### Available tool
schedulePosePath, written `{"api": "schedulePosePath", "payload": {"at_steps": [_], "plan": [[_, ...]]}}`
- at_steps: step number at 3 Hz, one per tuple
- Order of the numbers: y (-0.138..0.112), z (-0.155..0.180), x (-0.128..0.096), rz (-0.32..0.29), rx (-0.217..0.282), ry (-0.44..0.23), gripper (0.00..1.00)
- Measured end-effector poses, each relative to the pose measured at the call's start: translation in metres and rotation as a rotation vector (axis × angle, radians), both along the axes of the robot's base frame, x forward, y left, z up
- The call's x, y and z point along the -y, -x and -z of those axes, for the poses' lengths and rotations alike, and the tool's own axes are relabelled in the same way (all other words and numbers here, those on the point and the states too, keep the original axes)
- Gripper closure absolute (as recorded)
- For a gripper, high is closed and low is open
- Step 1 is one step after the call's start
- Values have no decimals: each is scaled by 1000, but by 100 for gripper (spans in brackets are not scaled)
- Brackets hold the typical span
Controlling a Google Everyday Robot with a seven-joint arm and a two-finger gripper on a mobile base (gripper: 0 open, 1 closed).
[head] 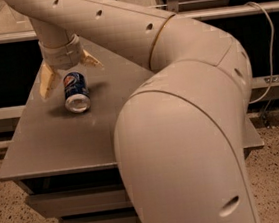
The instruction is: Place pepsi can upright
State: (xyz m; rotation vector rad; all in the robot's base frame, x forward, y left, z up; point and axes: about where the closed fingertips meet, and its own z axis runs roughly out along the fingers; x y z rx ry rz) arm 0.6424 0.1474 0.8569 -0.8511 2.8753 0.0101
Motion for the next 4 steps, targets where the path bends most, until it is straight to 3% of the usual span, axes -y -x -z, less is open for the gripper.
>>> {"api": "schedulePosePath", "payload": {"at_steps": [1,2,4], "plan": [[1,6,-1,46,-8,13,0],[0,8,1,72,4,11,16],[-16,-12,-6,45,86,-55,77]]}}
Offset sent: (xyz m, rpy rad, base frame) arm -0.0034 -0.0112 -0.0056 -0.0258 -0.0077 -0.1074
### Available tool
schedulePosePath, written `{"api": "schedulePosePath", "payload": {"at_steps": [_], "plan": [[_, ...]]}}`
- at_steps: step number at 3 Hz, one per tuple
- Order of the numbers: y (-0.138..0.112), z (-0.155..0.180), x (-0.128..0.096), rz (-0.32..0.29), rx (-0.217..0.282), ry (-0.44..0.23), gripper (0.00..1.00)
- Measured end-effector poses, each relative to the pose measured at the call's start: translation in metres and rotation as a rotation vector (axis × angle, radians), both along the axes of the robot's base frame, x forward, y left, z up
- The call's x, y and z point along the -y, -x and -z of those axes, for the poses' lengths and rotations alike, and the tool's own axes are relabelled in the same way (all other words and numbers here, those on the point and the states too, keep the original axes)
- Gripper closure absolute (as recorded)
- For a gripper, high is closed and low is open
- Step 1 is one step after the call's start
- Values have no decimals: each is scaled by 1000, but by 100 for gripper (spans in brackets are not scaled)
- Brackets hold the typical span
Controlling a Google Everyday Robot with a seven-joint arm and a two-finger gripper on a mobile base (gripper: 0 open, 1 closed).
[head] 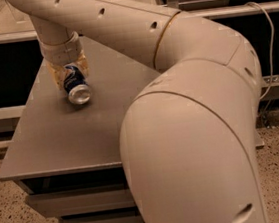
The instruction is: Place pepsi can upright
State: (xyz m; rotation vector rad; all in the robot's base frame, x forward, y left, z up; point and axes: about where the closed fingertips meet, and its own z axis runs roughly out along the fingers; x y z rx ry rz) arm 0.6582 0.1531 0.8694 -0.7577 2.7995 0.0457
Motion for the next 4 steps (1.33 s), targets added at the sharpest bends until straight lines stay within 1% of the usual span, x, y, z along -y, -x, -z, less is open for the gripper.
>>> {"api": "schedulePosePath", "payload": {"at_steps": [1,2,3,4], "plan": [[-10,-27,-17,-99,116,-125,99],[-7,-53,-24,-249,239,-251,100],[7,-70,-33,-422,366,-450,100],[14,-74,-35,-498,469,-625,100]]}}
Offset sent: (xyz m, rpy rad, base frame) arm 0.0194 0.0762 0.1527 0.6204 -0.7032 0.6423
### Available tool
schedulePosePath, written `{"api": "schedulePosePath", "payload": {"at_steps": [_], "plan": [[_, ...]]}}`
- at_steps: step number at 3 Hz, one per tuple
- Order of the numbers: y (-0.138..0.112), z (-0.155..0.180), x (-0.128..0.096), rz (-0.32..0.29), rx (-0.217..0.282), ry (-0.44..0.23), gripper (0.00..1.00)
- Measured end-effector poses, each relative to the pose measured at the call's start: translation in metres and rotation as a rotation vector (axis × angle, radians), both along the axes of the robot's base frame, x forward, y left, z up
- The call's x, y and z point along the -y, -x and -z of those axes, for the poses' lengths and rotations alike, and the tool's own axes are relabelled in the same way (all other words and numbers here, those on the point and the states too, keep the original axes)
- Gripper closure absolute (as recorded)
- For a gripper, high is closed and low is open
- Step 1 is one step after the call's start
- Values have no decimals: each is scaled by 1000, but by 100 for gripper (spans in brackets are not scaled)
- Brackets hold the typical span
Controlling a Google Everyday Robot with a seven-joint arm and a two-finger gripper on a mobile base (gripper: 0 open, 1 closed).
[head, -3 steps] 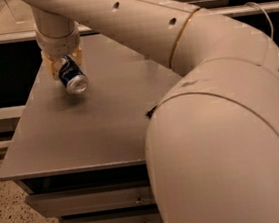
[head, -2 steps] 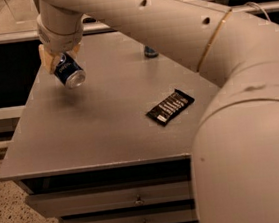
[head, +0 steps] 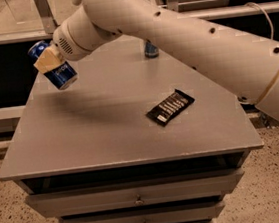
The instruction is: Place pepsi can upright
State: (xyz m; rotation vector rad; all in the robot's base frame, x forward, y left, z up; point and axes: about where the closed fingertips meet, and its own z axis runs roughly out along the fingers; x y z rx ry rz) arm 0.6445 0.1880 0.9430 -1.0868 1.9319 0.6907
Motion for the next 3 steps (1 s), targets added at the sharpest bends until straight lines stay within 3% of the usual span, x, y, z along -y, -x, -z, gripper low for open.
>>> {"api": "schedulePosePath", "payload": {"at_steps": [1,2,3], "plan": [[-3,-29,5,-30,192,-193,100],[6,-57,-11,-57,278,-223,100],[9,-14,-4,-55,220,-197,100]]}}
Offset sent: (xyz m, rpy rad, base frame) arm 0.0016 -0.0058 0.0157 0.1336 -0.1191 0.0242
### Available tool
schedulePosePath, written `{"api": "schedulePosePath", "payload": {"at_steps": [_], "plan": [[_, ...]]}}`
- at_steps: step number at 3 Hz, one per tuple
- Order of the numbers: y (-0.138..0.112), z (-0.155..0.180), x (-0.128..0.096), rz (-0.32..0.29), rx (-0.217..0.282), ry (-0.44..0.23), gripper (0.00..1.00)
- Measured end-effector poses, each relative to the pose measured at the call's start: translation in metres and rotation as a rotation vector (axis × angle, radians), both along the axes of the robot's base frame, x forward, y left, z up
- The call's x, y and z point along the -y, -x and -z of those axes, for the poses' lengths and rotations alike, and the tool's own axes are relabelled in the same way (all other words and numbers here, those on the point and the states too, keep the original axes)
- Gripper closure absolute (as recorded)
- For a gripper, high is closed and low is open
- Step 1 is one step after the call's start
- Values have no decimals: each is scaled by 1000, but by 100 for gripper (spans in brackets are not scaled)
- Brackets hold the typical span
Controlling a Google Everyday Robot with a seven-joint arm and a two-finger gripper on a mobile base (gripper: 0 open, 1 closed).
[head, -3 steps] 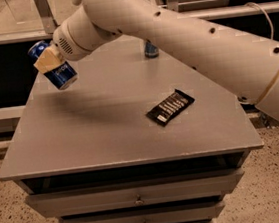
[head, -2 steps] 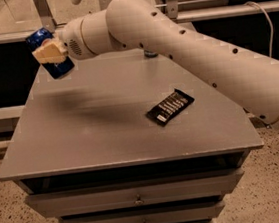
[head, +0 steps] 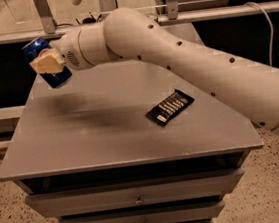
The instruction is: Place pepsi can upright
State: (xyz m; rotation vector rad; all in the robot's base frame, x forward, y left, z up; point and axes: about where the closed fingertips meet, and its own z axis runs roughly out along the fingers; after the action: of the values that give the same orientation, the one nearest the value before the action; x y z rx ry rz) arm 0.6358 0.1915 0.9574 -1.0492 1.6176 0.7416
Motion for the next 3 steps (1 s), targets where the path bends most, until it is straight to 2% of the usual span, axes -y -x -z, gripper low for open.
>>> {"api": "schedulePosePath", "payload": {"at_steps": [1,2,3], "plan": [[5,25,-9,1,78,-54,100],[0,37,-5,37,174,-148,99],[2,45,4,37,207,-157,79]]}}
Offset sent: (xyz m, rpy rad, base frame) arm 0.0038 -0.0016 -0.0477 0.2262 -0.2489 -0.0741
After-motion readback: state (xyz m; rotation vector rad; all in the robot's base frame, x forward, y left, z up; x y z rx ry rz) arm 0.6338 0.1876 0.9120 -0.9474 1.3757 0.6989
